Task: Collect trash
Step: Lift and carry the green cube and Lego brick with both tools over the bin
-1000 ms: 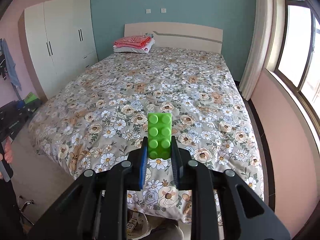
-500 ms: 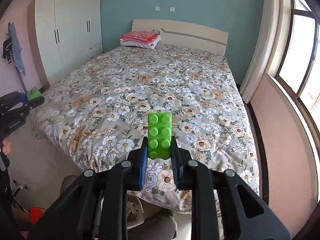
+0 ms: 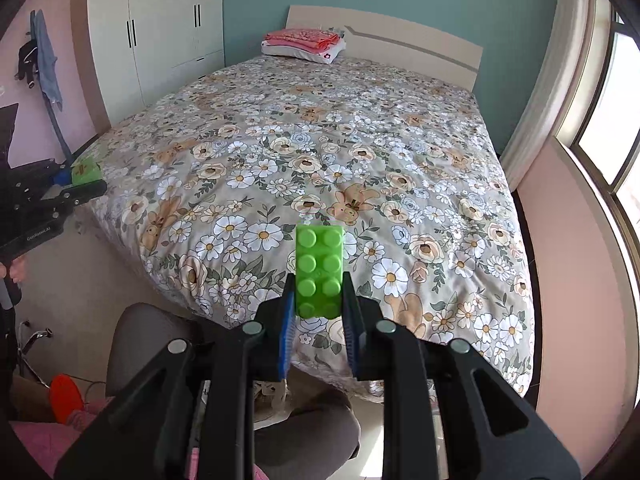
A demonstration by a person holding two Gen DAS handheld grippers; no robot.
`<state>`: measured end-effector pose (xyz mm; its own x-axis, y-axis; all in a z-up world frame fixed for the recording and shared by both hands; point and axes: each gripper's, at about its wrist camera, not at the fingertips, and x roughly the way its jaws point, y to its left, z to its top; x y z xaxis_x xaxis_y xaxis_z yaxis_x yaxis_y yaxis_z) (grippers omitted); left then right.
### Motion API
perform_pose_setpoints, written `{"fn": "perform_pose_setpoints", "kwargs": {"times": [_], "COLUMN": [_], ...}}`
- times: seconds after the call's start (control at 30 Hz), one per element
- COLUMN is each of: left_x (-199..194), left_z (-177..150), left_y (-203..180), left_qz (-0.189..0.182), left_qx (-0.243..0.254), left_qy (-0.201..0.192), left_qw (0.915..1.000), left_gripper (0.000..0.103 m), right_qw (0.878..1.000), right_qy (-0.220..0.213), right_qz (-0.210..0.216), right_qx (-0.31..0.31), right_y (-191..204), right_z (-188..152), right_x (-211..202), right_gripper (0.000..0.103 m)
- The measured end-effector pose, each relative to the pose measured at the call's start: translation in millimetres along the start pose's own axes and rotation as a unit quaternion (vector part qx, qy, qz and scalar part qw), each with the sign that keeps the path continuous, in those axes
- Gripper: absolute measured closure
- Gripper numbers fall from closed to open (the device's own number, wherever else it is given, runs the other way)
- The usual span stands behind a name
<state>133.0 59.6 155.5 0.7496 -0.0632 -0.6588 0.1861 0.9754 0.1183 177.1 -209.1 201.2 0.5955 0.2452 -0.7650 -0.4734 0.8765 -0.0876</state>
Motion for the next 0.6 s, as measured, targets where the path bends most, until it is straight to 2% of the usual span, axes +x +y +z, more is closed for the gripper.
{"fn": "perform_pose_setpoints", "kwargs": {"times": [0.3,0.6], "left_x": [64.4,137.2], "left_z": [-60.5,-124.0], "left_y": [-0.3,-23.2], "left_qz": [-0.036,-0.090], "left_qx": [-0.008,-0.009], "left_qy": [0.073,0.164], "left_qw": [0.9967,0.9823], "left_gripper": [0.069,0.069], "right_qw": [0.997,0.987], "right_qy": [0.069,0.132], "right_qz": [0.045,0.086], "right_qx": [-0.012,-0.011], "right_y": [22.2,47.3], "right_z": [-48.7,-91.3], "right_x": [72.4,142.4], "right_gripper": [0.080,0.080]}}
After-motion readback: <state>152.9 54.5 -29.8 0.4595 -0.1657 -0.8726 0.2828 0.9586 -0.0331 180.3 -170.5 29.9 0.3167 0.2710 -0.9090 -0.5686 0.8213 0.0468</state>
